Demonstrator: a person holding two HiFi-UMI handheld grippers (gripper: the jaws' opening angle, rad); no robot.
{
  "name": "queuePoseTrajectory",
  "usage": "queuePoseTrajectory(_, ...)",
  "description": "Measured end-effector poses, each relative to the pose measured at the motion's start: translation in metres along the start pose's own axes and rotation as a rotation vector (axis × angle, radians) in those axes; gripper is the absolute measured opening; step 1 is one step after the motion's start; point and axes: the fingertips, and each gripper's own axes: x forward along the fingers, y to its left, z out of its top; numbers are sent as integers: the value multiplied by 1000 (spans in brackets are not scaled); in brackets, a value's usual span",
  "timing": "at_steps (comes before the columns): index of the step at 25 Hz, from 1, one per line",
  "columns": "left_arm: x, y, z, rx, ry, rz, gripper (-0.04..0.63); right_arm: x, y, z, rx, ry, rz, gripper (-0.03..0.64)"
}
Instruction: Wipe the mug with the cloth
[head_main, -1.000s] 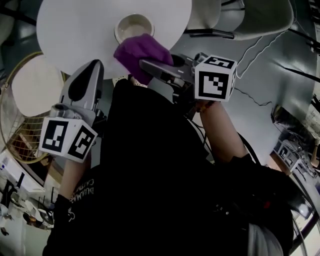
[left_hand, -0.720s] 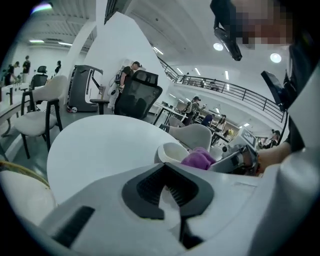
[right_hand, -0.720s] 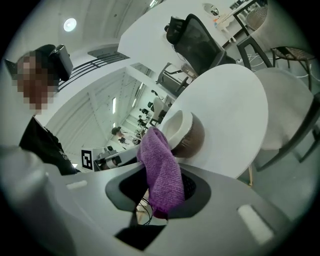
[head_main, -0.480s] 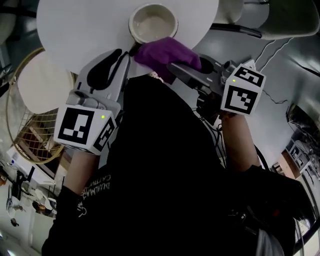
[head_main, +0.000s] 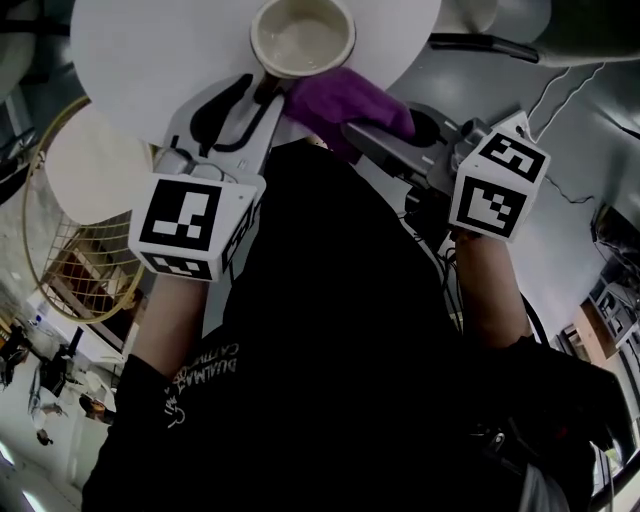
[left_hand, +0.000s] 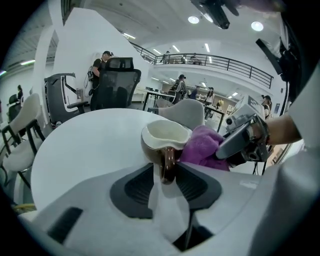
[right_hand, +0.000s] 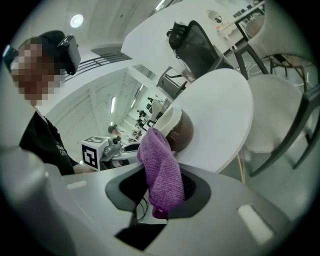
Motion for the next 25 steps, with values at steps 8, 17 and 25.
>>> queuePoseTrajectory(8,8,4,-8,80,75,20,128,15,8,0,-314,110,-154,104)
queuePoseTrajectory(17,8,-2,-11,192,196,-16,78,26,19,0,-329,179,-279,106)
queuePoseTrajectory(25,3,5,-12,246,291,-93,80,35,37,7,-371,230,-423,106)
